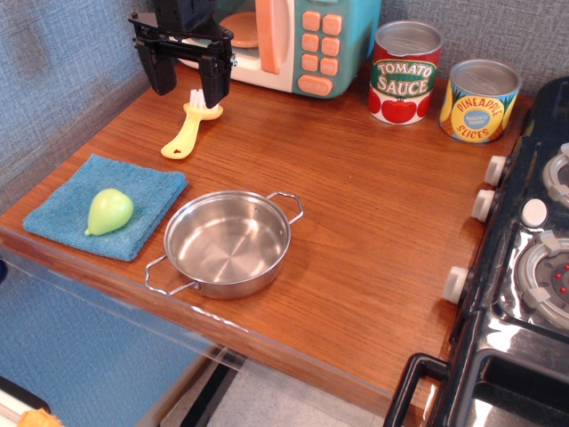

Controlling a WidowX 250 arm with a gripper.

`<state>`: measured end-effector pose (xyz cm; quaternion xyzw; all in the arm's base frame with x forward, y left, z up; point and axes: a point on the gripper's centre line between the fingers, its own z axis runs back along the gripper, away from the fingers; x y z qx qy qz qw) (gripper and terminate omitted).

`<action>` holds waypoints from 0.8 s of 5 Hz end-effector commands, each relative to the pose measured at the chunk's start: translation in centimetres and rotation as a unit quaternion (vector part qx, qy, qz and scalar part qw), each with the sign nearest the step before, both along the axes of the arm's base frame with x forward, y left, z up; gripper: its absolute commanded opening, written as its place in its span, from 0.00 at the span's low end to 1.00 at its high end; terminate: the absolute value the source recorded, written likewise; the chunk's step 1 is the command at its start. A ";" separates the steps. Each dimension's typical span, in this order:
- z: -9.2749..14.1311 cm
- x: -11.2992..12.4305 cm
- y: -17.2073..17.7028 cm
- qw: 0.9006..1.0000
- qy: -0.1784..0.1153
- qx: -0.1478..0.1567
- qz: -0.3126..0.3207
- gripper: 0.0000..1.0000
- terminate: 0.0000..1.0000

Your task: Move the pear from the blue rag and place it in front of the canned goods.

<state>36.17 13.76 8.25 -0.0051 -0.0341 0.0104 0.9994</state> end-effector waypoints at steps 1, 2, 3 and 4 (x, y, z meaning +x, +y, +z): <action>0.0 0.0 0.0 1.000 0.000 0.000 0.000 1.00 0.00; 0.5 -3.0 0.5 1.000 -0.007 0.005 -0.009 1.00 0.00; 0.0 -7.0 1.5 1.000 -0.007 0.021 -0.019 1.00 0.00; -1.2 -10.3 2.5 0.999 0.010 0.030 -0.021 1.00 0.00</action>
